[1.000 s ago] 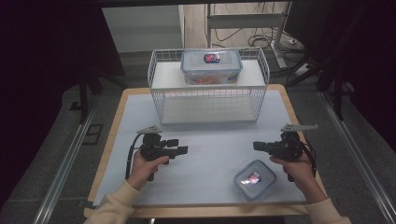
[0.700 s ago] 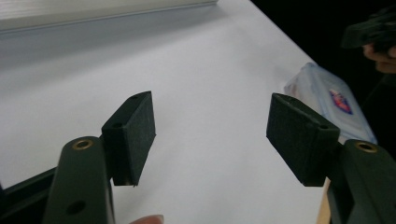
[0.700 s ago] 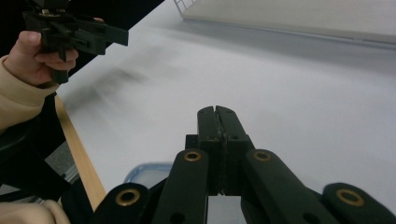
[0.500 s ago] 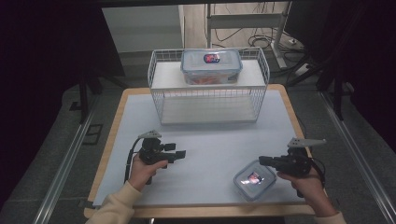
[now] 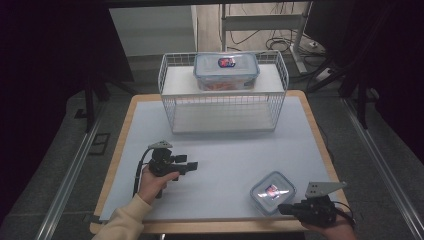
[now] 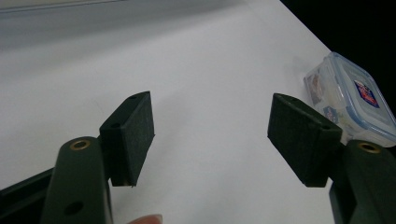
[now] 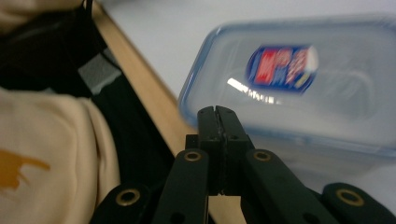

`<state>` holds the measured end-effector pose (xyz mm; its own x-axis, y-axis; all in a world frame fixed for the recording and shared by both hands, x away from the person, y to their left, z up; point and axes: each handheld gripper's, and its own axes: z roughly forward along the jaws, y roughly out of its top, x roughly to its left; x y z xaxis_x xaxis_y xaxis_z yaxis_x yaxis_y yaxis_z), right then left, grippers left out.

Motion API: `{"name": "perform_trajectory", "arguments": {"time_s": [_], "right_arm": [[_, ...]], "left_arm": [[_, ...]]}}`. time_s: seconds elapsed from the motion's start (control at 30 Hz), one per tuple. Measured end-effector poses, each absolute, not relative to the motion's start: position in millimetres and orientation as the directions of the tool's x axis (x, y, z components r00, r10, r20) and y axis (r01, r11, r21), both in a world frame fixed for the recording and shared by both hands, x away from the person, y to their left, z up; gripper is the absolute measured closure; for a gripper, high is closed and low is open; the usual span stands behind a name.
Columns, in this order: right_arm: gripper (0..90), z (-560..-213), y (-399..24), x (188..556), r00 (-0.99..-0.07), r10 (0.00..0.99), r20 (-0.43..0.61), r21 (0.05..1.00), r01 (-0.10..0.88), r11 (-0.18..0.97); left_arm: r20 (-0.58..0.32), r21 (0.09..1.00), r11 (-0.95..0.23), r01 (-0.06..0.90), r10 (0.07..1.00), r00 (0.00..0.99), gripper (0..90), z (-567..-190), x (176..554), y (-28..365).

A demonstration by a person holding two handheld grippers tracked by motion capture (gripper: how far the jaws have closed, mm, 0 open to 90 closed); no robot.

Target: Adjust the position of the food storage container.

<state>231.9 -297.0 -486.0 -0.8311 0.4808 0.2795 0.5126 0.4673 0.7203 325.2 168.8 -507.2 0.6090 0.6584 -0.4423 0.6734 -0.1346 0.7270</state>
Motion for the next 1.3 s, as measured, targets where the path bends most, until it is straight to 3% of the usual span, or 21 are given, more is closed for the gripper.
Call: {"name": "perform_trajectory", "arguments": {"time_s": [0.4, 0.73, 1.3], "right_arm": [[89.4, -507, -304, 232, -0.819, 0.522, 0.24, 0.646, 0.536, 0.543], [89.5, -510, -289, 244, -0.808, 0.556, 0.195, 0.664, 0.526, 0.532], [89.5, -513, -238, 315, -0.793, 0.584, 0.173, 0.685, 0.523, 0.507]], "left_arm": [[-0.447, 0.724, -0.129, 0.677, 0.659, 0.604, 31.2, -508, 326, 171], [-0.454, 0.723, -0.122, 0.68, 0.658, 0.601, 31.2, -508, 327, 173], [-0.456, 0.721, -0.11, 0.684, 0.668, 0.588, 31.2, -509, 329, 178]]}}
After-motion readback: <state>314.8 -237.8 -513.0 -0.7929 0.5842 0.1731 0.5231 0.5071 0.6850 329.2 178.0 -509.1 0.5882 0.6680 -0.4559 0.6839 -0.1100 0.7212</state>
